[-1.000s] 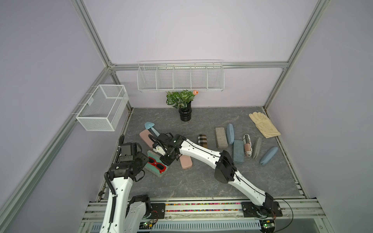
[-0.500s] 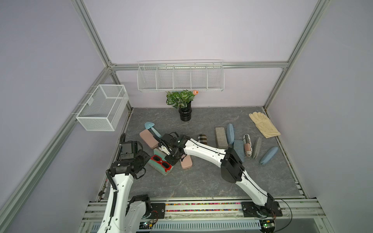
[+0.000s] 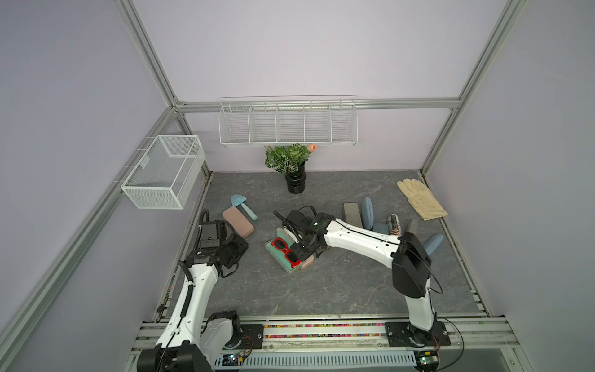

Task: Close the glasses case
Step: Pick up the glasses case at the center of the board, then place the glasses case at the center of the board.

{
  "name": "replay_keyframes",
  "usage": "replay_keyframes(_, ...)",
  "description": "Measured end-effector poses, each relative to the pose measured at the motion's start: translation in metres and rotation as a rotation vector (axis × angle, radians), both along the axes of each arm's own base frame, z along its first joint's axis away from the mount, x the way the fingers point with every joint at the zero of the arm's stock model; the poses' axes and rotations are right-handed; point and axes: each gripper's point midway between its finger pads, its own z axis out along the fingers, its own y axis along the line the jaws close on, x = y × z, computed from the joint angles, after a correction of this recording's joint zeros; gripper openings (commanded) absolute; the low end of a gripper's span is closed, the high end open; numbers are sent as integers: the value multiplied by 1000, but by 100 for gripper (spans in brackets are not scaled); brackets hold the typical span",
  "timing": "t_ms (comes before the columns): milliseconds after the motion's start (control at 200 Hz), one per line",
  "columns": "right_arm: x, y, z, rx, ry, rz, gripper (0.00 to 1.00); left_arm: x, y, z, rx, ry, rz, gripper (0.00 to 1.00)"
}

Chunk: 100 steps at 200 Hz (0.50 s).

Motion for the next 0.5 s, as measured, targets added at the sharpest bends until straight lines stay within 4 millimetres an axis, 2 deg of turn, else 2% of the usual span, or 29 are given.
replay_keyframes(130, -4, -34, 12, 7, -27, -72, 15, 7, -34, -8, -14, 8, -95, 29)
replay_keyframes(325, -20, -86, 12, -20, -50, -176, 15, 12, -76, -22, -10, 31, -193, 28)
replay_keyframes(500, -40, -131, 13, -26, -71, -280, 16, 23, -116, -17, -2, 7, -279, 26)
